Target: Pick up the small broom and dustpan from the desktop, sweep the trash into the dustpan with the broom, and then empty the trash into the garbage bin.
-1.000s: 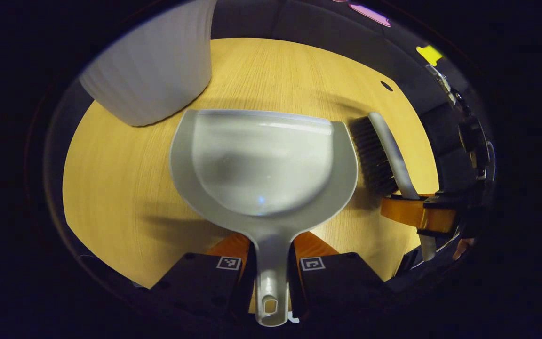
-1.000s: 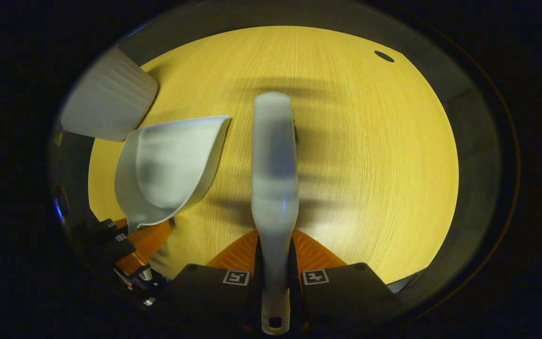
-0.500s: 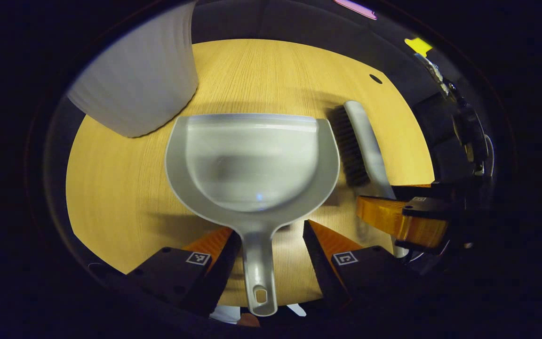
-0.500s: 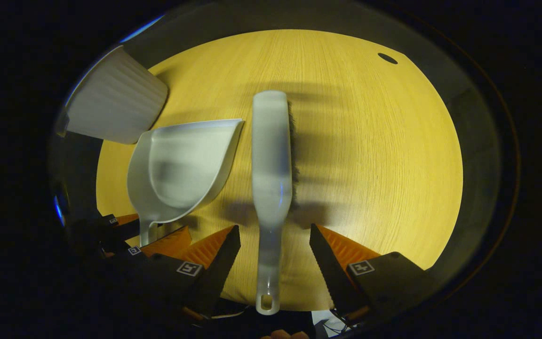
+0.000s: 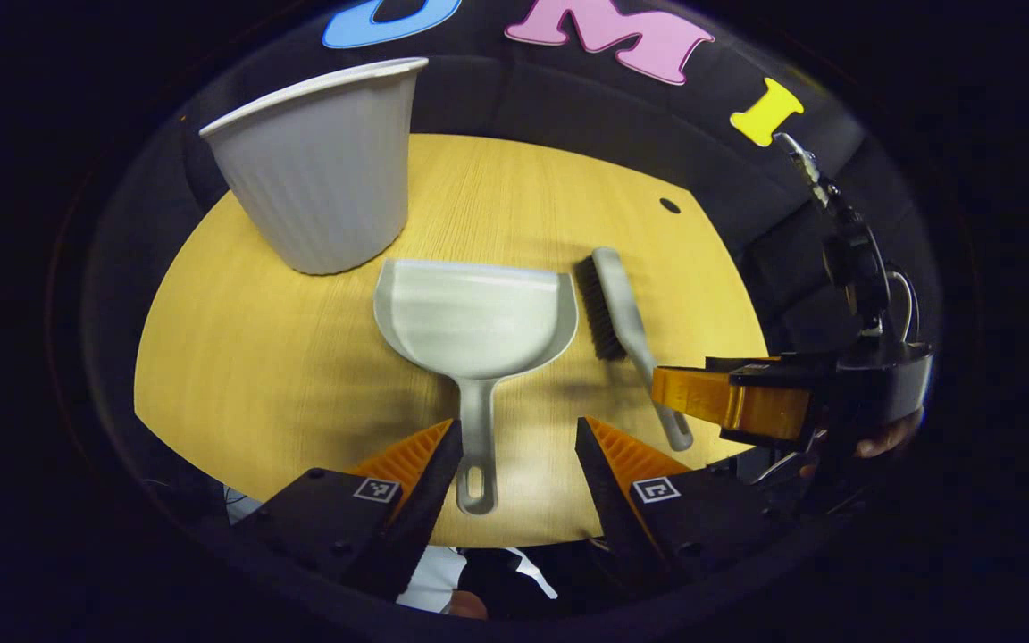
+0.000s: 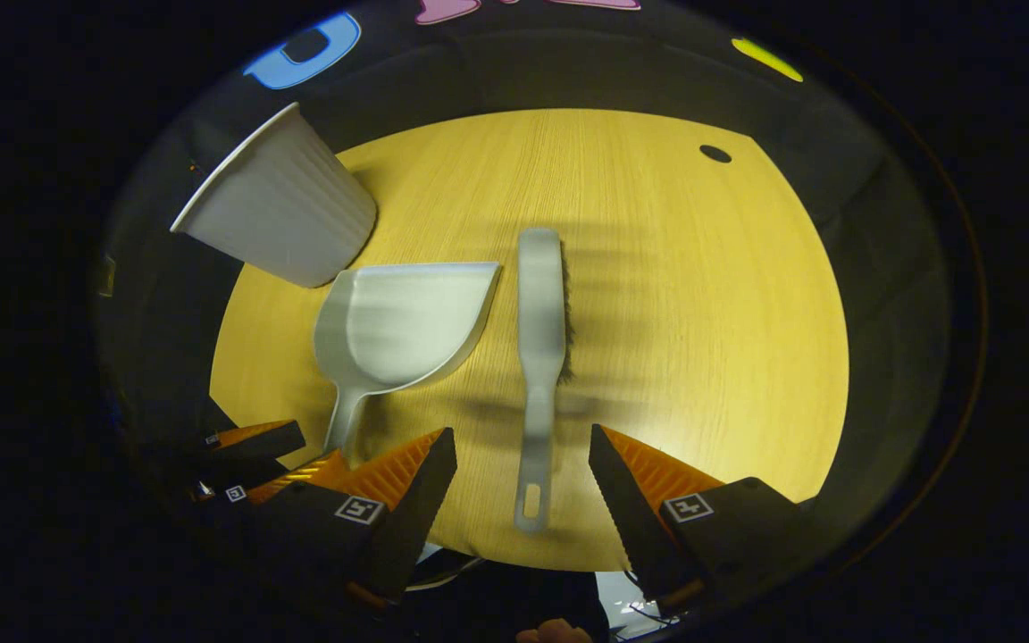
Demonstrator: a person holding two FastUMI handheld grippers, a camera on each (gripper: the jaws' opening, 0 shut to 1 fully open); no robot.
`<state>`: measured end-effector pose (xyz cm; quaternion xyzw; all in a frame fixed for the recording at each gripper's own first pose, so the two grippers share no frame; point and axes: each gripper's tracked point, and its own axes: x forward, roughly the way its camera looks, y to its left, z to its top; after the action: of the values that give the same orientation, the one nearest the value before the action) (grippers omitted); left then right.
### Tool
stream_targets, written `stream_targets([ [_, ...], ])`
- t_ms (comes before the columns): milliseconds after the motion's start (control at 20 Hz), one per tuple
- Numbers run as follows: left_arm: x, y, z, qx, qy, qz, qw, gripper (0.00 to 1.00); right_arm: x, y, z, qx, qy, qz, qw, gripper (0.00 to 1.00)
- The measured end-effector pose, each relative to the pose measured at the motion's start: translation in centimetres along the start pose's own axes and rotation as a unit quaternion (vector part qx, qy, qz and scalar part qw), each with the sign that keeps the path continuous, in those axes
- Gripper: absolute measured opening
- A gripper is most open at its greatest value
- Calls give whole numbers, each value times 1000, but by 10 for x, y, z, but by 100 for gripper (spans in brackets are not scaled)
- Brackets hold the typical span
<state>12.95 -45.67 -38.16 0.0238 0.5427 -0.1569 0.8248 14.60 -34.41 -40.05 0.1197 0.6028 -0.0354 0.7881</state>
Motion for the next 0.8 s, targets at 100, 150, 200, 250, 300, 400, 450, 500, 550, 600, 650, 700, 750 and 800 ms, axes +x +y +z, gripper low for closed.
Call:
stream_targets([
  [100, 1, -3, -1, 11, -37, -6, 999, 77, -28, 0, -4, 6, -37, -13, 999, 97],
  [150, -1, -5, 1, 13, -62, -12, 998, 77, -41, 1, -8, 14, -55, -16, 998, 97],
  [200, -2, -6, 3, 12, -86, -20, 996, 77, -55, 3, -13, 20, -75, -17, 997, 97],
  [250, 1, -7, 6, 7, -115, -31, 993, 77, -71, 8, -16, 27, -98, -13, 995, 97],
  [300, 5, -6, 8, 3, -144, -41, 989, 77, -87, 15, -20, 32, -124, -8, 992, 97],
  [400, 13, -5, 16, 0, -205, -48, 978, 77, -117, 23, -23, 24, -181, -7, 983, 97],
  [450, 17, -3, 20, 1, -232, -46, 972, 77, -131, 29, -24, 14, -212, -6, 977, 97],
  [500, 19, -1, 24, 2, -259, -40, 965, 77, -145, 39, -26, 3, -241, -4, 971, 97],
  [550, 20, 2, 29, 3, -284, -34, 958, 77, -155, 47, -27, -5, -268, -1, 963, 97],
  [600, 18, 5, 30, 4, -300, -28, 953, 77, -165, 54, -30, -9, -293, 5, 956, 97],
  [650, 15, 7, 32, 0, -311, -21, 950, 77, -172, 65, -30, -8, -312, 15, 950, 97],
  [700, 8, 10, 32, -5, -320, -15, 947, 77, -178, 78, -31, -7, -327, 27, 945, 96],
  [750, 3, 12, 34, -10, -332, -12, 943, 77, -182, 92, -32, -11, -336, 36, 941, 96],
  [800, 1, 14, 36, -15, -342, -10, 940, 77, -184, 99, -34, -20, -342, 41, 939, 96],
])
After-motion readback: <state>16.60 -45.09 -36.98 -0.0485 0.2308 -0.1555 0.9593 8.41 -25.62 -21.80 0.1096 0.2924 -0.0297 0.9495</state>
